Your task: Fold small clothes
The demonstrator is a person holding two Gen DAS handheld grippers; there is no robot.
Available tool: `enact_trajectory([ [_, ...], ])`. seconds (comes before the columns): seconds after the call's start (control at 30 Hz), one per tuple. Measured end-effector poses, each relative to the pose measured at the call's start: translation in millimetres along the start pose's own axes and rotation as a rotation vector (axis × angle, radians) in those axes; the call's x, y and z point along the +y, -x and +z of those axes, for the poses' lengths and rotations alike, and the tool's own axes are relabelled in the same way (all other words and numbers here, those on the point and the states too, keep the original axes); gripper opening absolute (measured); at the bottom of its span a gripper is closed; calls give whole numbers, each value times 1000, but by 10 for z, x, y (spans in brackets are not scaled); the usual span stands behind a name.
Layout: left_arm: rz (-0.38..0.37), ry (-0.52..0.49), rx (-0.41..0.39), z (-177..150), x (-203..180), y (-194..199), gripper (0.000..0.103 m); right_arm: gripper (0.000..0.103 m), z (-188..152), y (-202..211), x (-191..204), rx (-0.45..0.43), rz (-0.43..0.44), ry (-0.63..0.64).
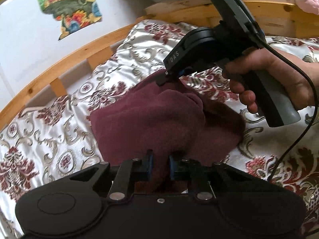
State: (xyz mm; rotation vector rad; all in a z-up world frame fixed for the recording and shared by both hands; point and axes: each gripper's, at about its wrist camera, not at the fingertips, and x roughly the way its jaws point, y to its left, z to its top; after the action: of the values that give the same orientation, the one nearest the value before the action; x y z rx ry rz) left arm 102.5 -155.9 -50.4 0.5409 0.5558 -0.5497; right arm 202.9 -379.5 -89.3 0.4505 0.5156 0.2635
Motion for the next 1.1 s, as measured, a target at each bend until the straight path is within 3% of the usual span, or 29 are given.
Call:
enact_trajectory([
  [0.23,-48,-29,-17,60,-105,-38,16,10,-21,190,-224,3,-63,-41],
  [0.5,-68,-80,-15,71,-196,-63,16,10,22,271,-312,2,-65,-76],
  [1.1,-77,-20,-9,13,-189,-93,17,9,-56,217,-320,64,-144,-28],
])
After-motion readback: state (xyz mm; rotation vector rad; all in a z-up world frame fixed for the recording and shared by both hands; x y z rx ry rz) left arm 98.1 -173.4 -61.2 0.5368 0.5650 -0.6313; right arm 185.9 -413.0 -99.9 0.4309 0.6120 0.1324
